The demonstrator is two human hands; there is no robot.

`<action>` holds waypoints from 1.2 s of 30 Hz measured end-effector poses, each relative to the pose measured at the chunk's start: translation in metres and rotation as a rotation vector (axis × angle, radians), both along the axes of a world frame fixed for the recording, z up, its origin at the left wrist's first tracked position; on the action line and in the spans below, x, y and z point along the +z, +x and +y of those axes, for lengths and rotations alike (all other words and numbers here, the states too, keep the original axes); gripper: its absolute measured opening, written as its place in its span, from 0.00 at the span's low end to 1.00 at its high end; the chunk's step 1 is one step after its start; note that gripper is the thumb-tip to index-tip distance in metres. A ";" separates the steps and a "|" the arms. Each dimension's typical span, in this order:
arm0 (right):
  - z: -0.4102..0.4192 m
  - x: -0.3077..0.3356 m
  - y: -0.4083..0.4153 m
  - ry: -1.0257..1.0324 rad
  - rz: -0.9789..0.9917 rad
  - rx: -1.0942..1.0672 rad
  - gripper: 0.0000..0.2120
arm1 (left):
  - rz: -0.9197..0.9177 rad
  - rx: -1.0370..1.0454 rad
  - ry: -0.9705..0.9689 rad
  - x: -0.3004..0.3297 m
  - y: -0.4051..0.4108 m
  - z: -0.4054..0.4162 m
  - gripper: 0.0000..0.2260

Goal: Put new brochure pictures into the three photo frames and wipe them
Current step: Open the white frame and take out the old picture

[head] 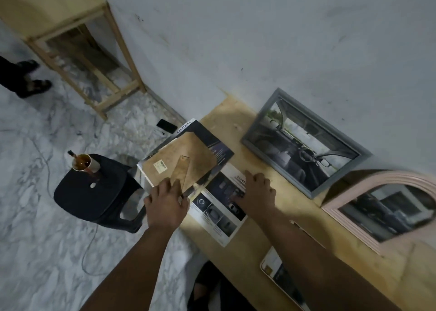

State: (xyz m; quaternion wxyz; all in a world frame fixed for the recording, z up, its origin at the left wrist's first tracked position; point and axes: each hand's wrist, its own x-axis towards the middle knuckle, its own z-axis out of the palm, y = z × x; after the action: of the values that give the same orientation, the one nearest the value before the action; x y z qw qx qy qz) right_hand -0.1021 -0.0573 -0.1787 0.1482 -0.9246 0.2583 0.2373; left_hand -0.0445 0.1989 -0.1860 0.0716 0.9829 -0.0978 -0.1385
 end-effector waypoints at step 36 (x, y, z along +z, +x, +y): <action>-0.034 0.092 -0.274 0.720 -0.735 -1.438 0.25 | 0.830 -0.163 -0.757 0.060 -0.128 -0.171 0.15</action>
State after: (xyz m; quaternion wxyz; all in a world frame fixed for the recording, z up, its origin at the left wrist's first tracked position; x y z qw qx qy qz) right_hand -0.3758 -0.0913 -0.0870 0.6175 -0.4533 0.6228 -0.1588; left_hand -0.1721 0.0277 -0.1257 0.4406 0.7412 -0.1798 -0.4735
